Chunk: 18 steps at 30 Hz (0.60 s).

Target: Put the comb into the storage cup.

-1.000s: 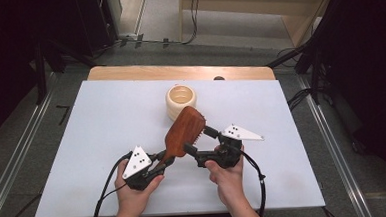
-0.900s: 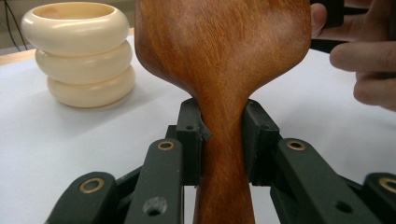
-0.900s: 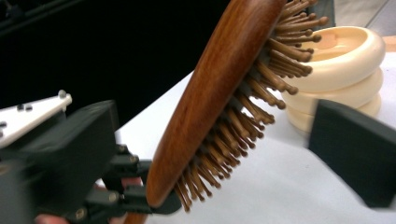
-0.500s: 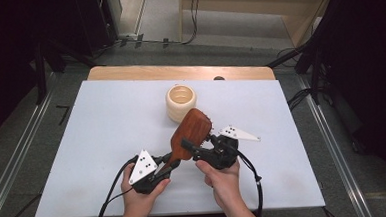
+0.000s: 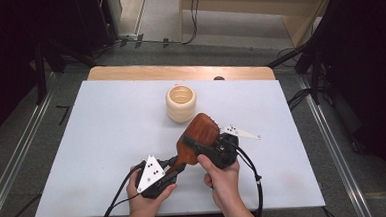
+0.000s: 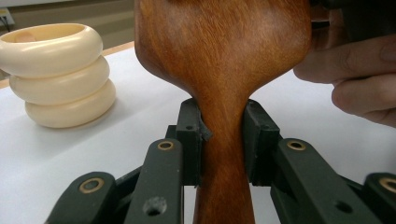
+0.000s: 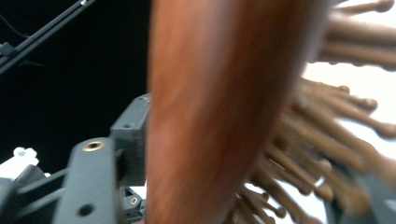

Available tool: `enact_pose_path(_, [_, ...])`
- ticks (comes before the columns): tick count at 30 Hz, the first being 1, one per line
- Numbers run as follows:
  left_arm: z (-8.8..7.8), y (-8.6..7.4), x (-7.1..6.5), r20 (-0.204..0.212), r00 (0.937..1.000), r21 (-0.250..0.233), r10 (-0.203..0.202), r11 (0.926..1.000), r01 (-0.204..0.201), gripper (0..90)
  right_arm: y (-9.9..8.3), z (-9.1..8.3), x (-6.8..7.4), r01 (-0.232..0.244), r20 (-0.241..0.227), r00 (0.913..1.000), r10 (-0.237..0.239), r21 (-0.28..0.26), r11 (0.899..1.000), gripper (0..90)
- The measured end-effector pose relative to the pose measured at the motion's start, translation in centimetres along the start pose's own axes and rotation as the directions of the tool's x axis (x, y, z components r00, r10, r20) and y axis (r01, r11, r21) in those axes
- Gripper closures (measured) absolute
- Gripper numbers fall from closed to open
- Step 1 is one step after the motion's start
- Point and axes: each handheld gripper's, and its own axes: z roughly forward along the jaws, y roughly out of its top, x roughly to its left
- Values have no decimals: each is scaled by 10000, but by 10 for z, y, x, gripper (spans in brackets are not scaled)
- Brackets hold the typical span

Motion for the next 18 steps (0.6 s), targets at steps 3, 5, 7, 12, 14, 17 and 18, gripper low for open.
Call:
enact_pose_path(3, [1,0,0,-52,10000,10,52,10000,-52,719,0,0,-4,-299,-299,9991,302,96,9995,404])
enact_pose_path(5, [2,-1,1,122,9999,20,-41,10000,41,717,-1,-1,-6,-384,-528,9979,388,98,9992,440])
enact_pose_path(7, [2,-2,1,212,9997,18,-84,10000,84,710,-2,-1,-6,-380,-595,9975,385,86,9992,452])
enact_pose_path(12, [3,-2,8,451,9971,28,-606,9982,605,546,-3,-4,-5,151,-986,9950,-155,-43,9999,496])
enact_pose_path(14, [2,-1,11,619,9943,-83,-864,9962,871,387,-2,-7,-2,408,-979,9943,-420,-148,9991,503])
enact_pose_path(17, [-3,1,18,849,9894,-218,-1182,9925,1204,220,1,-9,1,976,-871,9912,-993,-230,9950,506])
enact_pose_path(18, [-3,1,18,849,9894,-218,-1182,9925,1204,144,1,-9,1,976,-871,9912,-993,-230,9950,506])
